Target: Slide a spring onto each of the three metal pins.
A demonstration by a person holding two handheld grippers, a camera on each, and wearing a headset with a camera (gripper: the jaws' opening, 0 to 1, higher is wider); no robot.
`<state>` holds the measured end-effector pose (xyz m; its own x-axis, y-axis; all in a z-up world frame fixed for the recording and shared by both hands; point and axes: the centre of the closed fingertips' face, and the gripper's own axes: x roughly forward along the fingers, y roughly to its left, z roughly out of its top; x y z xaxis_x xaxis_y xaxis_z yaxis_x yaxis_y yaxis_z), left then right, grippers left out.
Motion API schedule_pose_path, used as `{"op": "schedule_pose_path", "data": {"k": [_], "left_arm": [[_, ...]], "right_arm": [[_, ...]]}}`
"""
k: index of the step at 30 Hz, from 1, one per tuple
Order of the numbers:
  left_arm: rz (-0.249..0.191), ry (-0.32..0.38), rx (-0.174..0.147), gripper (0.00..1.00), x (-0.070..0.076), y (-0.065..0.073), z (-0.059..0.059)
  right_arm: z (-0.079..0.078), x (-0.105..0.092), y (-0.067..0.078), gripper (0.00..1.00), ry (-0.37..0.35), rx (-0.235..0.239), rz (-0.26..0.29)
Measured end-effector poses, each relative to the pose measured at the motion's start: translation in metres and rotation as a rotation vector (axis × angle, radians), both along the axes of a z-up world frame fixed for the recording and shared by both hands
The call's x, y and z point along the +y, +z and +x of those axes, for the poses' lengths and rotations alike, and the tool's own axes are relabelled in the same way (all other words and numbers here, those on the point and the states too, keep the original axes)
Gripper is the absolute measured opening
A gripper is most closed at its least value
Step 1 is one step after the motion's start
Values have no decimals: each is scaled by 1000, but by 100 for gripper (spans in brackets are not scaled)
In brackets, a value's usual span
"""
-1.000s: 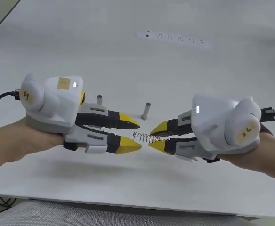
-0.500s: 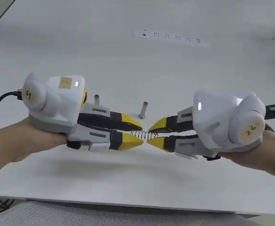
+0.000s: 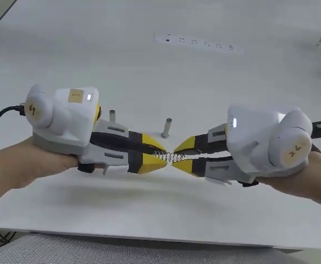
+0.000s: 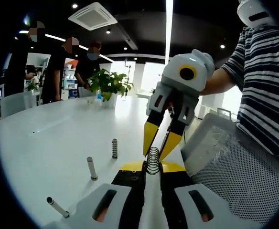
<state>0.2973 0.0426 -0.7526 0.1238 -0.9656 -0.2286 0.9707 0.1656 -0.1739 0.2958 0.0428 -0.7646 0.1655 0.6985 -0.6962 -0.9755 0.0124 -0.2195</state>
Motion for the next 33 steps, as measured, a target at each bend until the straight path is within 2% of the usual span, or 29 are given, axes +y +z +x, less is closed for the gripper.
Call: {"op": "schedule_pose_path", "data": {"k": [11,17,26,30,33], "left_arm": [[3,-16,10,8,-2,0,-3],[4,-26,19,8,-2,-2,-4],[4,-31,22,8,-3,-2,-5],[12,-42,43,8,-1,-5,-8],[20,-50,41,8,-1,-7,-10]], "right_arm": [[-1,-2,-1,13,-22,19,6],[0,-10,-6,15,-53,39,3],[-3,-10,-6,13,-32,29,6],[-6,-9,-5,12,-18,40,11],[-8,-9,-2,12,7,26,1]]}}
